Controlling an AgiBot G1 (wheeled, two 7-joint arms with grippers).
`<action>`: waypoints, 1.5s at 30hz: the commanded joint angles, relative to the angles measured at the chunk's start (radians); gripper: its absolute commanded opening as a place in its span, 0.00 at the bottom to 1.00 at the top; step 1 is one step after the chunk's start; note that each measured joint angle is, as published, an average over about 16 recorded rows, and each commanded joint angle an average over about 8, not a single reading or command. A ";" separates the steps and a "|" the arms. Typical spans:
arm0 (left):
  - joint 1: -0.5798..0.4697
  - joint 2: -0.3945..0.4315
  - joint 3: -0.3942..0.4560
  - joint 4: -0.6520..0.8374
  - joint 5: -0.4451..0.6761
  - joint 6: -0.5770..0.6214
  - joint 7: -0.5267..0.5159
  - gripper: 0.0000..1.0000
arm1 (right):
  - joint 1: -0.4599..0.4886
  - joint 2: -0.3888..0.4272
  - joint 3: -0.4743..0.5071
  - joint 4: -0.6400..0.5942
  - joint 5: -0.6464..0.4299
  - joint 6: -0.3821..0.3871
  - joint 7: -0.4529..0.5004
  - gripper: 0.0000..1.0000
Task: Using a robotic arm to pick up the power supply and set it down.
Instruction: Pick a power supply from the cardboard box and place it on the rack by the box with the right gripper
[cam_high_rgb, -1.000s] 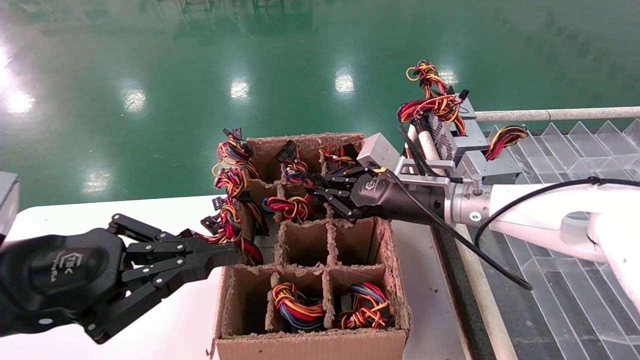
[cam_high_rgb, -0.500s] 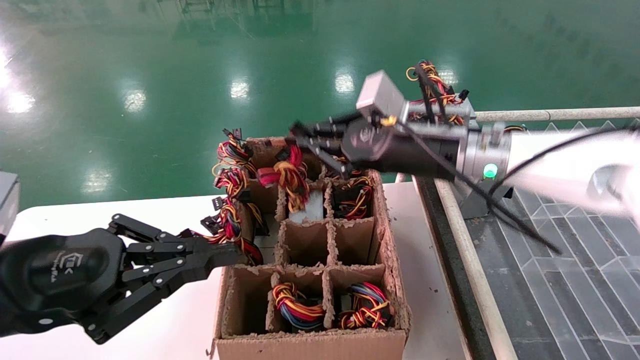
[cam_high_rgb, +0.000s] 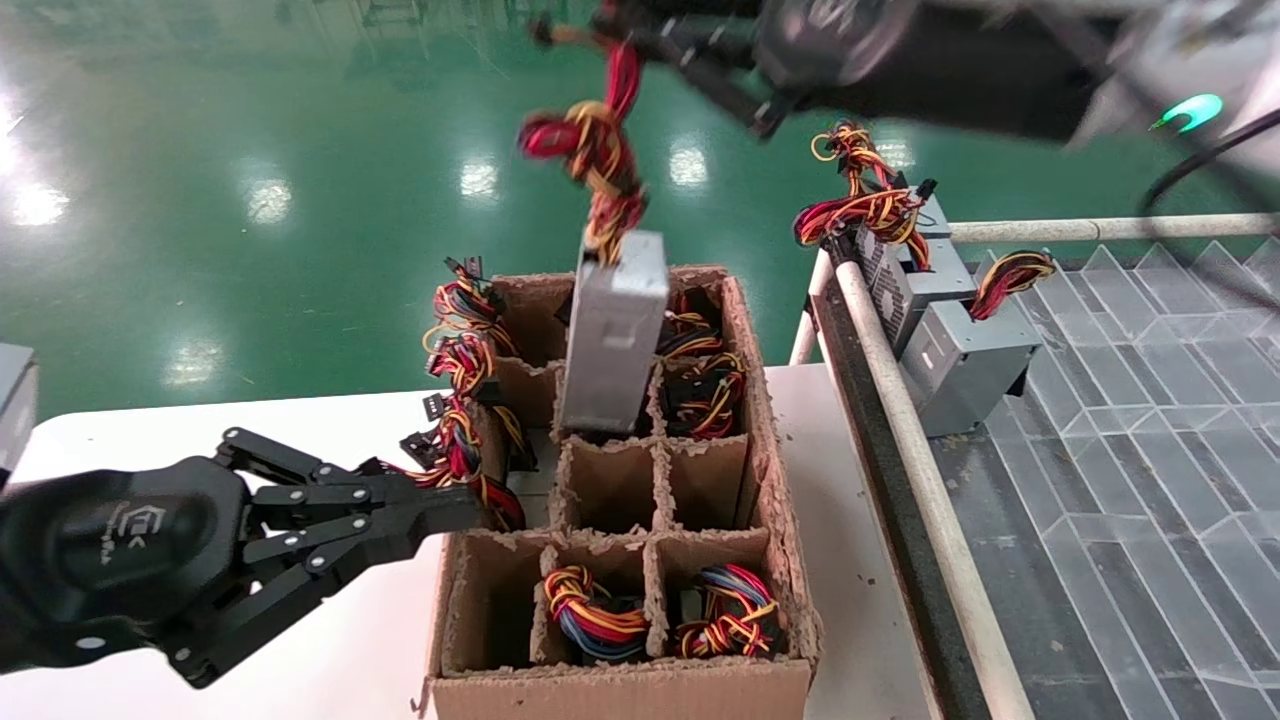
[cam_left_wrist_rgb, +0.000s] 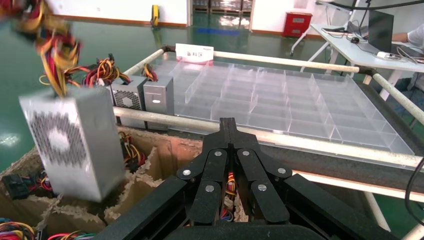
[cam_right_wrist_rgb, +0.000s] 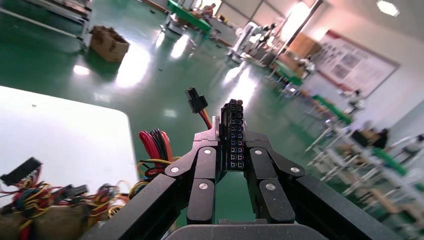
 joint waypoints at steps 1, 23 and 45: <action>0.000 0.000 0.000 0.000 0.000 0.000 0.000 0.00 | 0.008 0.030 0.007 0.061 0.004 0.009 0.024 0.00; 0.000 0.000 0.000 0.000 0.000 0.000 0.000 0.00 | -0.226 0.551 0.164 0.861 0.098 0.161 0.460 0.00; 0.000 0.000 0.000 0.000 0.000 0.000 0.000 0.00 | -0.465 0.910 0.213 0.854 0.076 0.213 0.534 0.00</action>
